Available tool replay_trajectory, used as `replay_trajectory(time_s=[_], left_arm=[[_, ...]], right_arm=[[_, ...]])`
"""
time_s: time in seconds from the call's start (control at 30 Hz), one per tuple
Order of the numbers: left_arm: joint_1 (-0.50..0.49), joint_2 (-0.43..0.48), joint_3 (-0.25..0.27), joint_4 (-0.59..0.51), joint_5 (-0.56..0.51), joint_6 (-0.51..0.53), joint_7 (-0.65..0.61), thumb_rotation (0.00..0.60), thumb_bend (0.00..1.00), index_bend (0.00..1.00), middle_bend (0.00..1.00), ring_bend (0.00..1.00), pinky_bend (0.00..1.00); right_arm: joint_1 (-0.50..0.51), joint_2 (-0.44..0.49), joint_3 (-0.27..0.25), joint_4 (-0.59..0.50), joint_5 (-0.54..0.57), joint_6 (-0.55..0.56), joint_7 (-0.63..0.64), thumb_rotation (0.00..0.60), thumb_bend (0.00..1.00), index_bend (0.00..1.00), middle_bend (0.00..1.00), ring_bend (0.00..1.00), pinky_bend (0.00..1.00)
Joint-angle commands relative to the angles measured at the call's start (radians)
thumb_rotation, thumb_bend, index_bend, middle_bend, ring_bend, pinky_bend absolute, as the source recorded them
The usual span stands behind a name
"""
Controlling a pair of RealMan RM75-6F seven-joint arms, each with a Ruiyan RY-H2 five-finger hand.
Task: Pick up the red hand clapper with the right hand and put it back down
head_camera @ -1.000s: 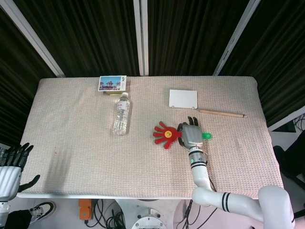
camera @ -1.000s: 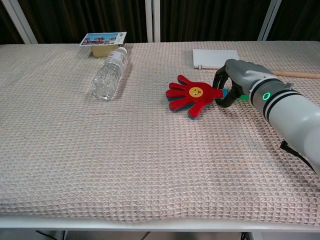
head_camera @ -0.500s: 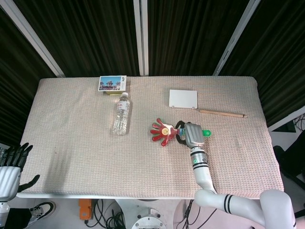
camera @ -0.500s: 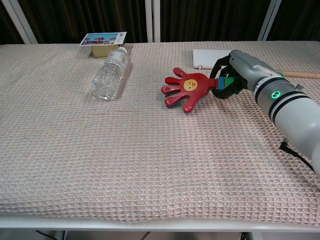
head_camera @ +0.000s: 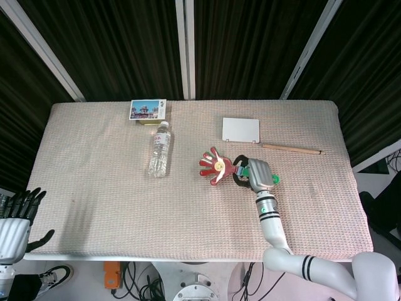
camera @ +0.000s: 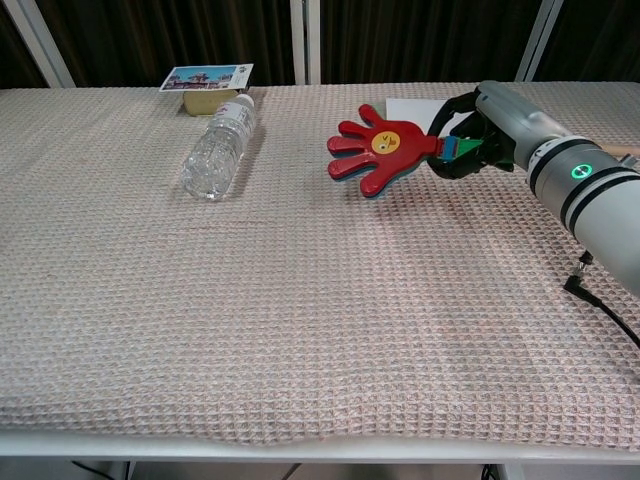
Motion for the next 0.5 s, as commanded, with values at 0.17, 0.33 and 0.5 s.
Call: replay_trajectory(time_s=[0.17, 0.33, 0.5], left_arm=[[-0.002, -0.001, 0.000, -0.004, -0.001, -0.004, 0.007, 0.600, 0.18, 0.04, 0.00, 0.00, 0.00], [-0.003, -0.001, 0.000, -0.006, -0.003, -0.008, 0.011, 0.600, 0.18, 0.04, 0.00, 0.00, 0.00], [-0.004, 0.000, 0.000, -0.008, -0.002, -0.007, 0.013, 0.600, 0.18, 0.04, 0.00, 0.00, 0.00]], right_arm=[[-0.039, 0.111, 0.048, -0.159, -0.084, -0.062, 0.252, 0.600, 0.49, 0.98, 0.78, 0.77, 0.96], [-0.079, 0.224, 0.117, -0.316, -0.109, -0.161, 0.549, 0.600, 0.51, 0.98, 0.81, 0.84, 0.99], [-0.124, 0.328, 0.178, -0.425, -0.155, -0.243, 0.843, 0.600, 0.53, 0.99, 0.84, 0.89, 1.00]])
